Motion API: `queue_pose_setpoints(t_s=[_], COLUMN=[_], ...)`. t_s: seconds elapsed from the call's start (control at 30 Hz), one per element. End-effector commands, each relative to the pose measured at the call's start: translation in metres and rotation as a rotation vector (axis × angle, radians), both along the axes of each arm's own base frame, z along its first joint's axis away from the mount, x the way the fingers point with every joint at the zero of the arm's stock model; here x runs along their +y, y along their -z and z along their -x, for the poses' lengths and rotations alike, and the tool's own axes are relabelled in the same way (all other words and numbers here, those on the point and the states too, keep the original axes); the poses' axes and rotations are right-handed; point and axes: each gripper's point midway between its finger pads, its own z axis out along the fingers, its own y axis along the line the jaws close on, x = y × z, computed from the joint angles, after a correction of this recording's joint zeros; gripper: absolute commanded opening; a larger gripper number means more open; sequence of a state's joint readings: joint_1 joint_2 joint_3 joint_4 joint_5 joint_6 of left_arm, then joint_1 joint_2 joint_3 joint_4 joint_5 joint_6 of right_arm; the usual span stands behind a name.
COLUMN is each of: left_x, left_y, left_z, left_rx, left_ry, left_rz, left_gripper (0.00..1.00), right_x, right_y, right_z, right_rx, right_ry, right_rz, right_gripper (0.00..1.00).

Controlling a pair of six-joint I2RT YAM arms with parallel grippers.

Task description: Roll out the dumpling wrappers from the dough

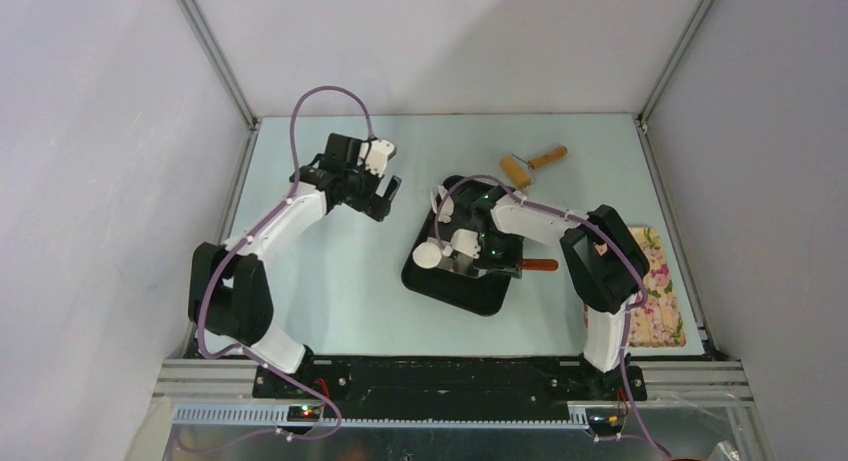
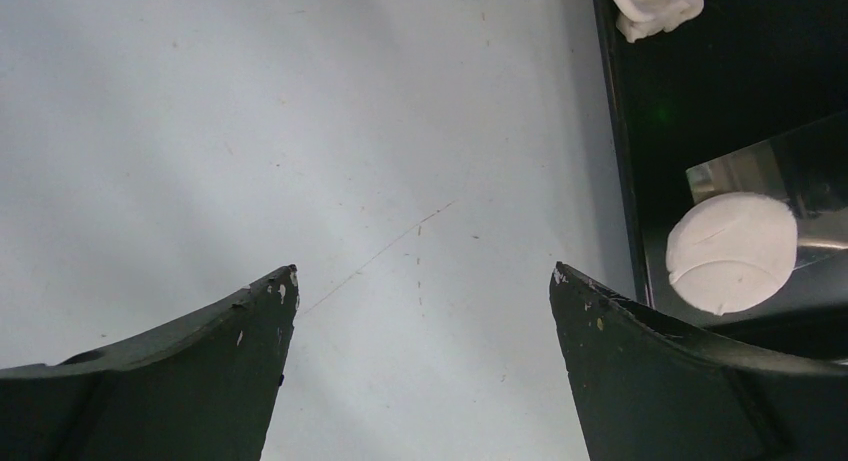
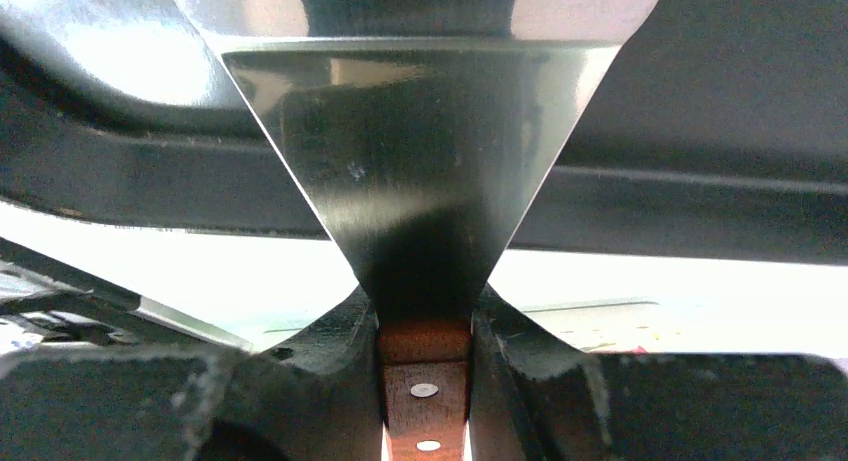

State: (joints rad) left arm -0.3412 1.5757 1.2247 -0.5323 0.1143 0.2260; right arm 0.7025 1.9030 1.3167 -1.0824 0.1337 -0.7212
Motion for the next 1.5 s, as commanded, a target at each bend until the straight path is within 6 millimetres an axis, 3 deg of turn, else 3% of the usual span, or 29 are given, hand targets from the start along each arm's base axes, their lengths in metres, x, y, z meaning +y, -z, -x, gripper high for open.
queue_pose_setpoints(t_s=[0.0, 0.13, 0.33, 0.47, 0.83, 1.07, 1.17, 1.3, 1.4, 1.47], left_x=[0.004, 0.010, 0.012, 0.011, 0.004, 0.002, 0.002, -0.001, -0.002, -0.003], left_y=[-0.032, -0.032, -0.031, -0.033, -0.033, -0.027, -0.031, -0.035, -0.036, -0.036], left_z=[-0.007, -0.004, 0.002, 0.006, 0.022, 0.032, 0.034, 0.036, 0.038, 0.038], left_rx=[-0.084, -0.087, -0.083, -0.083, -0.067, -0.050, -0.061, -0.071, -0.068, -0.070], left_ry=[0.006, 0.019, 0.034, 0.043, 0.078, 0.096, 0.103, 0.113, 0.118, 0.118], left_rz=[0.065, 0.069, 0.086, 0.099, 0.148, 0.165, 0.169, 0.183, 0.193, 0.196], left_gripper=[1.00, 1.00, 1.00, 1.00, 1.00, 1.00, 1.00, 1.00, 1.00, 1.00], right_x=[-0.001, -0.023, -0.081, -0.125, -0.242, -0.290, -0.306, -0.339, -0.357, -0.364], right_y=[-0.039, -0.058, -0.085, -0.096, -0.098, -0.099, -0.105, -0.137, -0.173, -0.186], right_z=[-0.006, -0.005, 0.002, 0.019, 0.117, 0.168, 0.189, 0.191, 0.174, 0.170], right_rx=[-0.052, -0.067, -0.128, -0.159, -0.160, -0.102, -0.084, -0.184, -0.319, -0.347], right_ry=[0.089, 0.182, 0.336, 0.437, 0.708, 0.813, 0.782, 0.705, 0.600, 0.529], right_rz=[-0.107, -0.144, -0.147, -0.129, 0.040, 0.241, 0.383, 0.664, 0.836, 0.938], right_gripper=[0.00, 0.00, 0.00, 0.00, 0.00, 0.00, 0.00, 0.00, 0.00, 0.00])
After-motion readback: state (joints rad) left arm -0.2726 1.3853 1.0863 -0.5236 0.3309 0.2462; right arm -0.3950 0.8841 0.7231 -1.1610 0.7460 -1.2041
